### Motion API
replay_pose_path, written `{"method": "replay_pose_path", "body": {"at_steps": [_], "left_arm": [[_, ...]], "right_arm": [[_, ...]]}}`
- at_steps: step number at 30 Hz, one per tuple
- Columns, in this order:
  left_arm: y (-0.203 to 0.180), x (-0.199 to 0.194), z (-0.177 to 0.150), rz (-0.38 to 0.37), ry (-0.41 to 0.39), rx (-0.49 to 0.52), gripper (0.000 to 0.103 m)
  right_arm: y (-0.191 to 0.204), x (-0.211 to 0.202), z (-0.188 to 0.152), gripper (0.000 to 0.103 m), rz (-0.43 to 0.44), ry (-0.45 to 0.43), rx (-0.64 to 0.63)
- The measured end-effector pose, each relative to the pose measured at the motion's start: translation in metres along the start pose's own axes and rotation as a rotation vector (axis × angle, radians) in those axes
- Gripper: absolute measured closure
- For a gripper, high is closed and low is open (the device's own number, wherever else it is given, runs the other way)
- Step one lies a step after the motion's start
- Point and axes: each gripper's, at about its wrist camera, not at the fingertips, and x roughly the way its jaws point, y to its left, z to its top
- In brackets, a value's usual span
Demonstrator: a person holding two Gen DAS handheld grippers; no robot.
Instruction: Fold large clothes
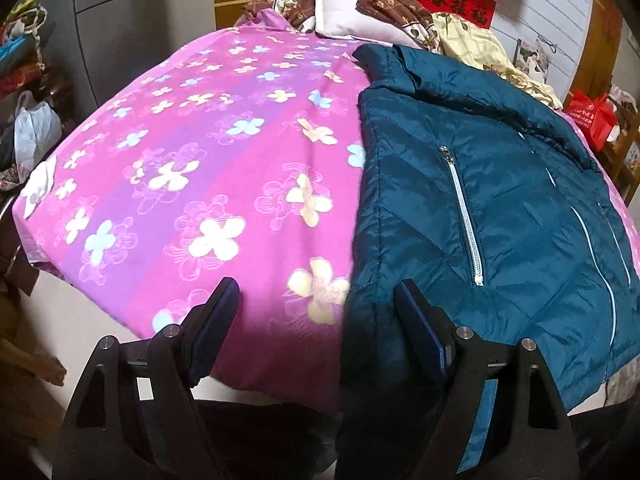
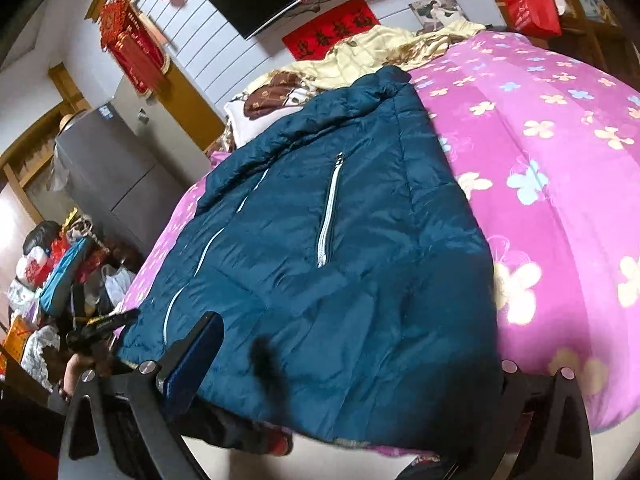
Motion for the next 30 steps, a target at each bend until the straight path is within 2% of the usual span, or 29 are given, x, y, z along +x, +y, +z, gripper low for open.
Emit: {"method": "replay_pose_path", "body": {"at_steps": [4,8,10,12,13,15,16,18,20,21,23,25,28,30], "left_arm": [[0.007,-0.01,-0.009,-0.019,-0.017,-0.021,0.022],[-0.005,-0.01,-0.021,-0.16,0.016,0.012,0.022],[-0.014,-0.006,-0.025,-0.204,0.042,0.049,0.021],[-0.019,-0.005,-0.026,-0.21,0.048,0.063,0.021],[-0.019,-0.006,-0.026,-0.247,0.053,0.054,0.021],[-0.021,-0.008,-0.027,-0.406,0.083,0.025,0.021],[-0.024,-0.01,-0.028,-0.441,0.088,0.025,0.021],[-0.028,-0.012,-0.028,-0.464,0.083,0.04,0.021],[-0.024,-0.011,-0.025,-0.51,0.09,0.006,0.021],[-0.019,-0.009,-0.022,-0.501,0.082,-0.018,0.021],[-0.013,0.0,-0.016,-0.427,0.082,-0.05,0.022],[-0.015,0.001,-0.012,-0.435,0.087,-0.06,0.022],[-0.033,-0.003,-0.017,-0.573,0.128,0.0,0.022],[-0.044,-0.01,-0.014,-0.527,0.094,0.073,0.022]], "right_arm": [[0.008,0.002,-0.001,0.0,-0.028,-0.019,0.0],[0.01,0.002,-0.003,0.0,-0.066,-0.024,-0.024],[0.012,0.003,-0.004,0.0,-0.082,-0.025,-0.03],[0.014,0.003,-0.005,0.0,-0.103,-0.025,-0.038],[0.014,0.003,-0.006,0.0,-0.11,-0.025,-0.042],[0.016,0.004,-0.006,0.0,-0.125,-0.024,-0.051],[0.016,0.004,-0.006,0.0,-0.128,-0.024,-0.054],[0.016,0.004,-0.007,0.0,-0.131,-0.025,-0.056],[0.015,0.004,-0.007,0.0,-0.128,-0.029,-0.051],[0.014,0.004,-0.007,0.0,-0.125,-0.03,-0.049],[0.015,0.003,-0.008,0.0,-0.125,-0.031,-0.049],[0.015,0.003,-0.008,0.0,-0.125,-0.032,-0.051],[0.015,0.003,-0.008,0.0,-0.124,-0.033,-0.05],[0.014,0.002,-0.008,0.0,-0.115,-0.04,-0.038]]}}
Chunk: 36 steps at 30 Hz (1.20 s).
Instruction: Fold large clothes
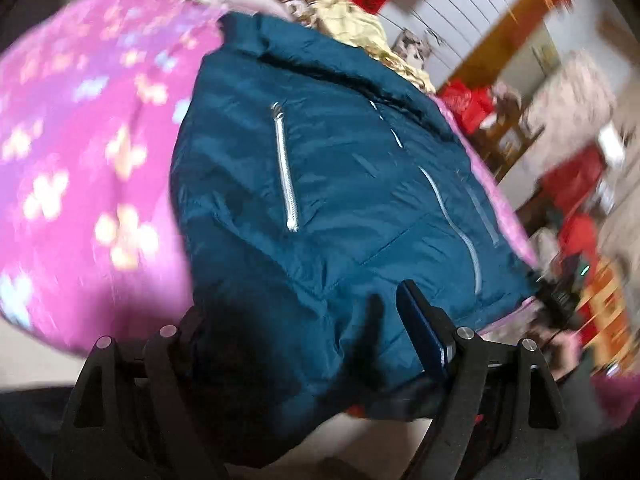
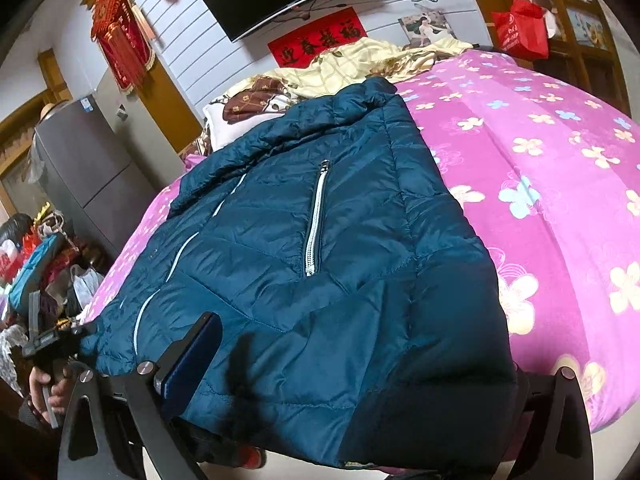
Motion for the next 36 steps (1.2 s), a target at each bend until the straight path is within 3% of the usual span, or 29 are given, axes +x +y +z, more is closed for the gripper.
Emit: {"method": "replay_pose_path", "body": {"at_steps": [2,5,6,7,10,12,17,22,26,27,28,30,31,36], "left_arm": [[0.004,0.003,0.008,0.051,-0.016,-0.017,0.022],[0.014,0.014,0.015,0.068,-0.004,-0.076,0.025],[0.011,0.015,0.014,0.086,-0.005,-0.066,0.034],[0.01,0.016,0.013,0.095,-0.005,-0.058,0.049],[0.017,0.011,0.004,0.131,-0.017,-0.084,0.071],[0.023,0.01,0.004,0.108,-0.024,-0.121,0.072],[0.007,0.013,0.003,0.164,-0.032,-0.054,0.062],[0.012,0.011,0.003,0.148,-0.051,-0.091,0.057],[0.009,0.011,0.003,0.177,-0.061,-0.093,0.057],[0.007,0.012,0.004,0.182,-0.055,-0.094,0.058],[0.007,0.012,0.005,0.191,-0.046,-0.094,0.065],[0.007,0.01,0.006,0.201,-0.046,-0.101,0.086],[0.006,0.007,0.006,0.199,-0.051,-0.096,0.092],[-0.006,-0.009,0.006,0.266,-0.087,-0.03,0.095]], "right_arm": [[-0.002,-0.002,0.0,0.0,0.013,-0.006,0.019],[-0.005,-0.002,0.002,0.0,0.027,0.001,0.04],[-0.007,-0.003,0.003,0.005,0.027,0.001,0.05],[-0.008,-0.003,0.003,0.019,0.025,-0.001,0.055],[-0.017,-0.005,0.004,0.053,0.001,-0.006,0.099],[-0.026,-0.006,0.004,0.059,0.009,-0.007,0.139],[-0.025,-0.004,0.003,0.059,0.002,-0.013,0.12],[-0.028,-0.005,0.001,0.059,0.015,-0.027,0.142],[-0.026,-0.005,0.0,0.059,0.007,-0.04,0.138],[-0.025,-0.005,0.001,0.065,-0.002,-0.034,0.132],[-0.026,-0.005,0.002,0.077,0.002,-0.027,0.132],[-0.023,-0.009,0.004,0.087,0.022,-0.034,0.126],[-0.02,-0.012,0.005,0.09,0.013,-0.043,0.106],[0.008,-0.033,0.002,0.094,-0.056,-0.089,0.013]]}}
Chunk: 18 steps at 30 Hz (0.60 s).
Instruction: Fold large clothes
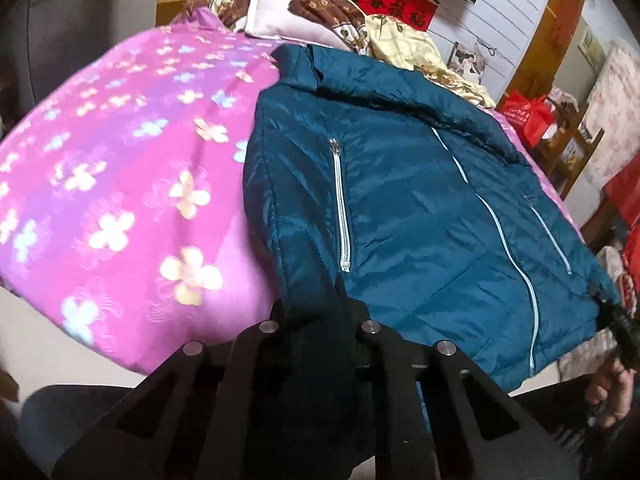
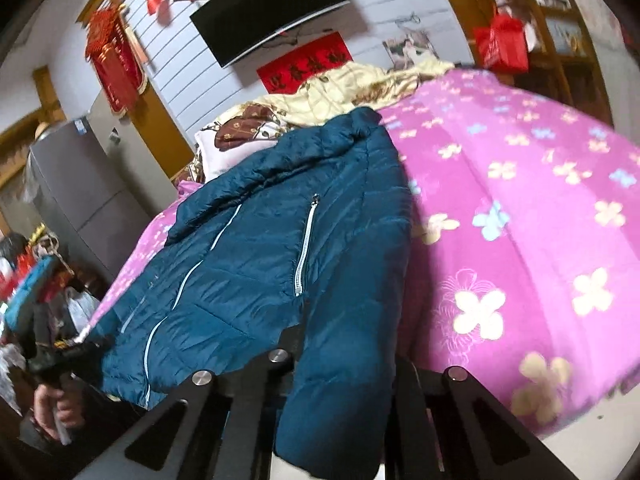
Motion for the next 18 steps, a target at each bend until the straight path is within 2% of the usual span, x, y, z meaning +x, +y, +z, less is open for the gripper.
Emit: {"method": "replay_pose_path", "body": {"at_steps": [6,11,16,18], "left_arm": [[0.011,-0.011,0.0,0.025,0.0,-0.007,0.095],[0.0,0.003,-0.005,0.113,0.029,0.036,0.091],[-0.001,0.006,-0.01,0.155,0.035,0.028,0.073],[-0.002,0.006,-0.012,0.173,0.038,0.021,0.069]], "right_arm": [[0.021,-0.023,-0.013,0.094,-0.03,0.0,-0.057],[0.016,-0.01,-0.018,0.094,-0.056,0.047,-0.048],[0.013,-0.008,-0.021,0.094,-0.054,0.052,-0.039],[0.012,-0.007,-0.023,0.094,-0.054,0.056,-0.034]]}}
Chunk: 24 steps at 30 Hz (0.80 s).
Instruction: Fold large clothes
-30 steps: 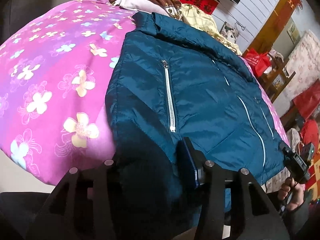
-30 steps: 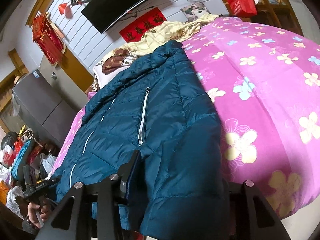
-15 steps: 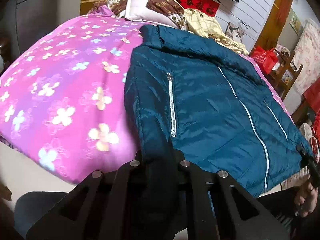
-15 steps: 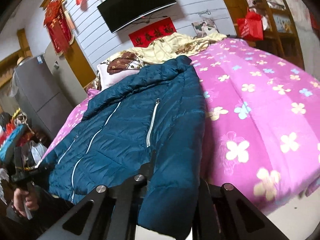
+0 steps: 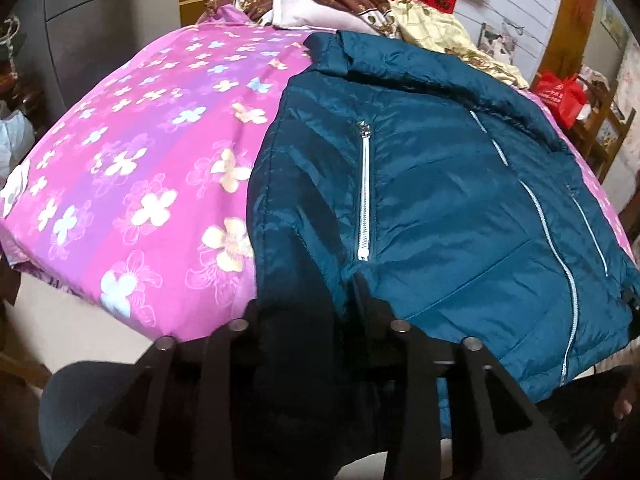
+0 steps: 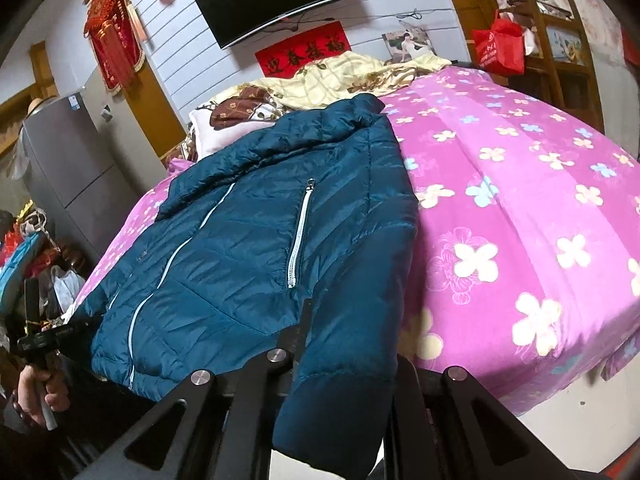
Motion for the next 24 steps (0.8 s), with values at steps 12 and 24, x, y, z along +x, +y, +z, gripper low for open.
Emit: {"method": "replay_pose_path", "body": {"at_steps": [12,24], "left_arm": [[-0.0069,-0.0013,-0.0031,0.056,-0.026,0.03,0.069],[-0.0077,0.0011,-0.0037,0.058,-0.014,0.03,0.067]], "right_arm": [[0.0017,0.0035,-0.0022,0.091,-0.011,0.03,0.016],[0.0014,0.0047,-0.0023,0.09,-0.015,0.032,0.02]]}}
